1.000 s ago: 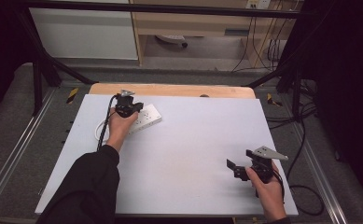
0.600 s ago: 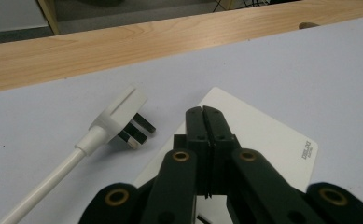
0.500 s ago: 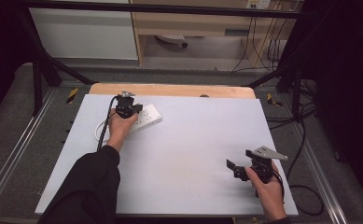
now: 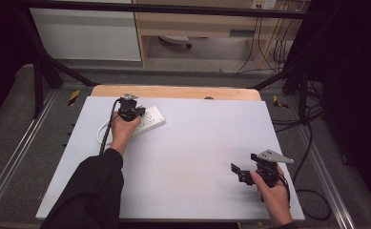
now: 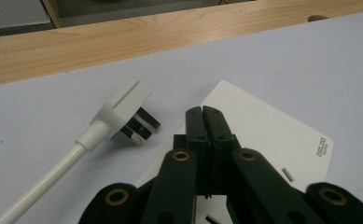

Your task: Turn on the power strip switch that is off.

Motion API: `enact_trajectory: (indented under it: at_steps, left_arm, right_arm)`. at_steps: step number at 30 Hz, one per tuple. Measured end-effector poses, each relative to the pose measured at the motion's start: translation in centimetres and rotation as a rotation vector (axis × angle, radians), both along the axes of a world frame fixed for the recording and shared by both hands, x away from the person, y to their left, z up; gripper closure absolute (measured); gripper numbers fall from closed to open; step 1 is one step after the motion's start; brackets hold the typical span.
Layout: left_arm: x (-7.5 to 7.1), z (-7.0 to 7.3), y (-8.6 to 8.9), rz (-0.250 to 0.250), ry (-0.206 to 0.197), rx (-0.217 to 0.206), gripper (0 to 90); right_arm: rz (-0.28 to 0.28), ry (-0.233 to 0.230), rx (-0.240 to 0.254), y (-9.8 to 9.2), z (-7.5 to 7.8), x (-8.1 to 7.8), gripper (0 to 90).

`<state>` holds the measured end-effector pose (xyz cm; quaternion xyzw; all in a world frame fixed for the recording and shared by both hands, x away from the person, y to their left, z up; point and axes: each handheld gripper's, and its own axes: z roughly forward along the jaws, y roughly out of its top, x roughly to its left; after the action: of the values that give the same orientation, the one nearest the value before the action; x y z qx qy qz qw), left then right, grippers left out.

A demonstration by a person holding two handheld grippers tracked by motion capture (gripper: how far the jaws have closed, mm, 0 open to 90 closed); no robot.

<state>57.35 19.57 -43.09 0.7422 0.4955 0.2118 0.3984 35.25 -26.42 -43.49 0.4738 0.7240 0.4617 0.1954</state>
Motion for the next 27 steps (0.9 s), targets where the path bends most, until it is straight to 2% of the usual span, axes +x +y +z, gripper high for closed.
enact_trajectory:
  at_steps: [27]
  left_arm:
    - [0.08, -0.2, -0.2, 0.007, 0.005, 0.005, 90.0]
  right_arm:
    - [0.002, 0.003, -0.001, -0.02, -0.02, -0.01, 4.9]
